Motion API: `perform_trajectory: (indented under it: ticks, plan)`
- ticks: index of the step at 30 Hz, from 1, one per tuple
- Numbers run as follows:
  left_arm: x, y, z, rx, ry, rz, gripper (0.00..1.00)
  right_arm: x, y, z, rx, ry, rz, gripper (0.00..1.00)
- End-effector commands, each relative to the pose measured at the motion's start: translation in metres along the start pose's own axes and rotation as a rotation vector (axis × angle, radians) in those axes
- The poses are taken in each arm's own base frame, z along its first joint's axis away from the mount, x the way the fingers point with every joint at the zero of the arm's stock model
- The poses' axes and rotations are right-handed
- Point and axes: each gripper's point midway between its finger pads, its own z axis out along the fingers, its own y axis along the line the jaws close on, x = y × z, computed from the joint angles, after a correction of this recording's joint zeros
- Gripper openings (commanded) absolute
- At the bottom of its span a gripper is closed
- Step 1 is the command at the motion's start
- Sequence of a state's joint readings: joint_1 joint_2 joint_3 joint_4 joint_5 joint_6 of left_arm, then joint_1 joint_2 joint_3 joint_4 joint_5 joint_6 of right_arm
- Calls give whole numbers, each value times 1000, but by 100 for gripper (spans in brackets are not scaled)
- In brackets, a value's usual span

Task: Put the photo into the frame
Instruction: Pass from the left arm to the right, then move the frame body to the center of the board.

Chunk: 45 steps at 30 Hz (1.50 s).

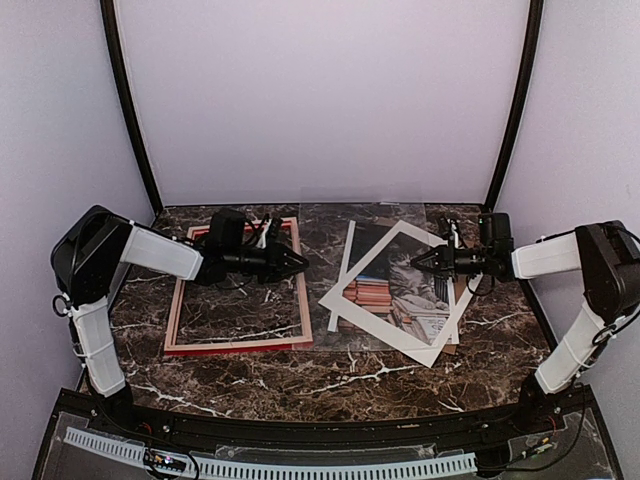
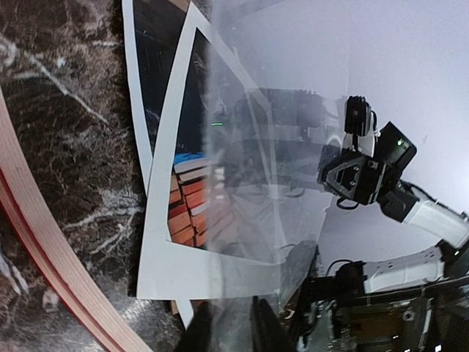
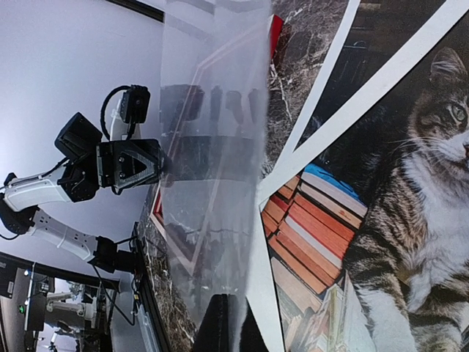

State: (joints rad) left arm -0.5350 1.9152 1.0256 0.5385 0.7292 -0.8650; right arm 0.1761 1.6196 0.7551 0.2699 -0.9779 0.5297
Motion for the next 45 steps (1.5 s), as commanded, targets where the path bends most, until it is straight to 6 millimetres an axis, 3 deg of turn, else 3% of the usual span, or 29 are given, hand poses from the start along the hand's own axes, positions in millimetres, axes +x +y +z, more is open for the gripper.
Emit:
perform_trajectory:
  ticks: [1, 3, 6, 9, 10, 11, 12, 13, 14, 15, 16, 17, 18, 22, 26, 30, 36, 45]
  plan:
    - [-9, -16, -15, -41, -32, 92, 35, -16, 27, -2, -90, -29, -31, 0]
    - [-13, -13, -21, -81, -40, 107, 48, -19, 38, -5, -119, -30, -13, 0]
    - [-20, 0, -34, -168, -48, 116, 58, -25, 51, -9, -146, -34, -1, 0]
    - [-37, 8, -60, -258, -92, 134, 70, -29, 62, -13, -168, -33, 11, 0]
    - [-38, 21, -69, -329, -91, 136, 71, -30, 66, -14, -176, -35, 12, 0]
    - [-50, 21, -82, -360, -124, 152, 74, -32, 70, -16, -183, -38, 9, 0]
    - [-48, 38, -94, -458, -113, 149, 76, -34, 75, -17, -190, -42, 7, 0]
    - [-61, 47, -112, -538, -154, 154, 79, -36, 79, -19, -197, -46, 5, 0]
    - [-57, 59, -122, -604, -123, 153, 80, -37, 83, -20, -202, -49, 5, 0]
    - [-70, 71, -141, -684, -150, 160, 81, -39, 87, -22, -209, -53, 1, 0]
    - [-63, 86, -150, -745, -114, 126, 81, -41, 91, -23, -214, -56, 0, 0]
    - [-75, 98, -169, -814, -139, 127, 81, -43, 95, -25, -222, -60, -1, 0]
    - [-72, 117, -184, -876, -119, 82, 81, -45, 98, -26, -229, -63, -2, 0]
    - [-88, 160, -236, -1095, -125, 46, 81, -52, 113, -31, -255, -72, -19, 0]
    - [-101, 191, -267, -1190, -129, 8, 81, -56, 120, -32, -274, -67, -26, 0]
    - [-113, 215, -281, -1254, -105, 0, 80, -56, 120, -30, -296, -65, -22, 0]
    - [-122, 235, -279, -1274, -65, 14, 74, -50, 117, -28, -307, -64, -12, 0]
    - [-116, 246, -266, -1227, -19, 30, 43, -47, 114, -28, -299, -70, -6, 0]
